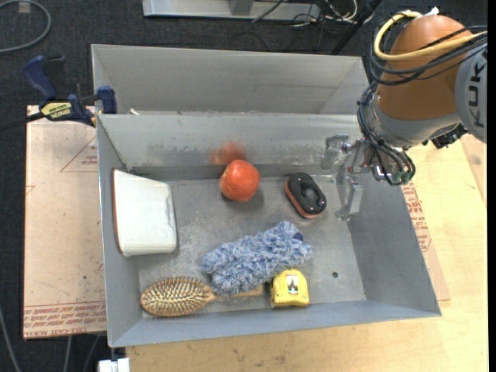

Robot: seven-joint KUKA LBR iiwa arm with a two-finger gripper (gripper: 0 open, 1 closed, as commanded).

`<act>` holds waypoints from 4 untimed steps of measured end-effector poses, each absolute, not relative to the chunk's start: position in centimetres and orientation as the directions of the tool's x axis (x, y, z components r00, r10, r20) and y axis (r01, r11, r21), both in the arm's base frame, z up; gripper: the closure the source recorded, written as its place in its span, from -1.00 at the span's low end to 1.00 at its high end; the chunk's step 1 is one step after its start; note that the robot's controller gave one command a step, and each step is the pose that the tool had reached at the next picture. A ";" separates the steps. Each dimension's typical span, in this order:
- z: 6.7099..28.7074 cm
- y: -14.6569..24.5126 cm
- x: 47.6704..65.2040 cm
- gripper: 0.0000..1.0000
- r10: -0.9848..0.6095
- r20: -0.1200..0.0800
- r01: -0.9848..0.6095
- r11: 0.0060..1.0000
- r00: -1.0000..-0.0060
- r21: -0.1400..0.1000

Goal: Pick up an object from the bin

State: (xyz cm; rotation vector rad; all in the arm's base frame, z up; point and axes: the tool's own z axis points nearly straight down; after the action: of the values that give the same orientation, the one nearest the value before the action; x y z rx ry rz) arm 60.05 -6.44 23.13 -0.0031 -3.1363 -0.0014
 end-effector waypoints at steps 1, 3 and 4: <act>23.3 -6.4 60.0 -1.00 0.002 0.005 0.002 1.000 -1.000 0.001; 27.0 -6.2 60.1 -1.00 -0.063 -0.016 -0.063 0.998 -0.998 -0.003; 21.4 -4.6 61.3 -1.00 -0.114 -0.005 -0.114 0.993 -0.993 0.000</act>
Offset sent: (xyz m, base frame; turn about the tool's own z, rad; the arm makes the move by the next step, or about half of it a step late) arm 0.0252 -0.0230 0.1184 -0.1607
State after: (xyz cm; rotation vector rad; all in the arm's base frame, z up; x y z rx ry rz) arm 61.29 -4.60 21.36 0.1803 -3.1414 -0.0005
